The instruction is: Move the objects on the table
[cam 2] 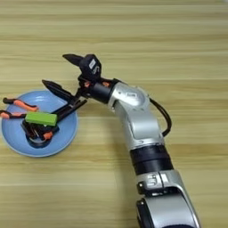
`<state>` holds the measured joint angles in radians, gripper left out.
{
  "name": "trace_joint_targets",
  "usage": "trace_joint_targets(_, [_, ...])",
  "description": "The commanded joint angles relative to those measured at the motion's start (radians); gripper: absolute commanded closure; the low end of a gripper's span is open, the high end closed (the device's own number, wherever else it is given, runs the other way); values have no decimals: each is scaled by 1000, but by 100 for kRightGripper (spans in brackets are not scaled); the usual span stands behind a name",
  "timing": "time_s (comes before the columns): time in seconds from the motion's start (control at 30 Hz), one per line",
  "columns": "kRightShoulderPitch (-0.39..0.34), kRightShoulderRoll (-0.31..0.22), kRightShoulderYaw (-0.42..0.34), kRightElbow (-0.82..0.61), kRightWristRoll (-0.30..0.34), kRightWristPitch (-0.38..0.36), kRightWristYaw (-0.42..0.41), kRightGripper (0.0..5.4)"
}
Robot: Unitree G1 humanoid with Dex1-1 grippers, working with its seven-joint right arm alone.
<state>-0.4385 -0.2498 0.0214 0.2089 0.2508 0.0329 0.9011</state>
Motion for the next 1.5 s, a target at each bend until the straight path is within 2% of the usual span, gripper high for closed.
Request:
trace_joint_targets(0.03, [-85,23,-67,-3,31,-66,-91,5])
trace_joint_targets(0.13, [-110,44,-98,27,31,-97,-148,5])
trace_joint_targets(0.27, [-149,71,-145,75,10,-175,-263,5])
trace_joint_targets(0.47, [-165,100,-169,131,-3,-305,-349,5])
trace_joint_targets(0.57, [-146,86,-155,112,25,-306,-305,5])
trace_joint_targets(0.77, [-102,29,-159,33,126,-229,-169,5])
trace_joint_targets(0.93, [-58,7,-158,-35,200,-185,-83,5])
trace_joint_targets(1.07, [-16,-9,-113,-72,182,-127,-52,5])
trace_joint_targets(1.17, [6,-50,-47,-79,123,-73,-12,5])
trace_joint_targets(1.23, [11,-57,-28,-67,91,-86,0,5])
trace_joint_targets(1.3, [19,-57,-19,-53,90,-106,32,5])
trace_joint_targets(1.37, [28,-64,0,-34,91,-95,76,5])
trace_joint_targets(1.5, [34,-80,40,18,49,-90,121,5])
